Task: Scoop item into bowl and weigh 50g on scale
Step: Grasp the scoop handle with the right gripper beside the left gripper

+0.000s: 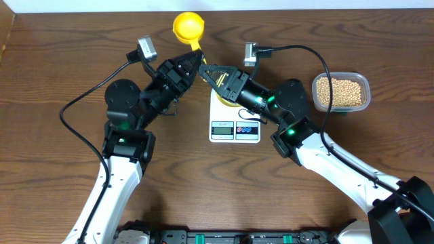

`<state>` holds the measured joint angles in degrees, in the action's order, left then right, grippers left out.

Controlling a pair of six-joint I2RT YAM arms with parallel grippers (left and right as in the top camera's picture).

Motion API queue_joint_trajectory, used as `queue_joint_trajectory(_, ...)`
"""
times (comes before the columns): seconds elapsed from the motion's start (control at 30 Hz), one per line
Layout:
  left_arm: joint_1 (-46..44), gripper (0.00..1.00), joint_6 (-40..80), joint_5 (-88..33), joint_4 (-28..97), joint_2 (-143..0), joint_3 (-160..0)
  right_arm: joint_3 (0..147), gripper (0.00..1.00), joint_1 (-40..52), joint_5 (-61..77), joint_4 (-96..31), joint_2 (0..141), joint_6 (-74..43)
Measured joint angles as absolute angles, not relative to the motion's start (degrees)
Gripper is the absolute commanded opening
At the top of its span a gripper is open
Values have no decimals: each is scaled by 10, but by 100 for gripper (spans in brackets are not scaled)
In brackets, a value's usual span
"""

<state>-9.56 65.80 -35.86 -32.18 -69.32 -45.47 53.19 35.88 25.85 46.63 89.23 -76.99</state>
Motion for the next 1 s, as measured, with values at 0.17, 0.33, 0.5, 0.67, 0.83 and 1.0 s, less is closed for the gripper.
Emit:
queue_joint_trajectory(0.17,-96,10,658,-359,-322,-693,-455,532,2,359,259,464,892,-770)
queue_joint_trajectory(0.33,-96,60,659,-359,-320,-693,-455,532,2,359,261,466,892,-764)
queue_joint_trajectory(0.5,-96,82,658,-359,-319,-693,-455,532,1,355,263,465,892,-733)
queue_joint_trajectory(0.67,-96,85,642,-348,-306,-693,-455,532,2,334,264,439,892,-682)
queue_joint_trajectory(0.83,-79,85,628,-309,-241,-693,-455,533,2,319,263,374,892,-584)
queue_joint_trajectory(1.0,-41,85,625,-279,-193,-693,-454,533,1,318,268,288,891,-469)
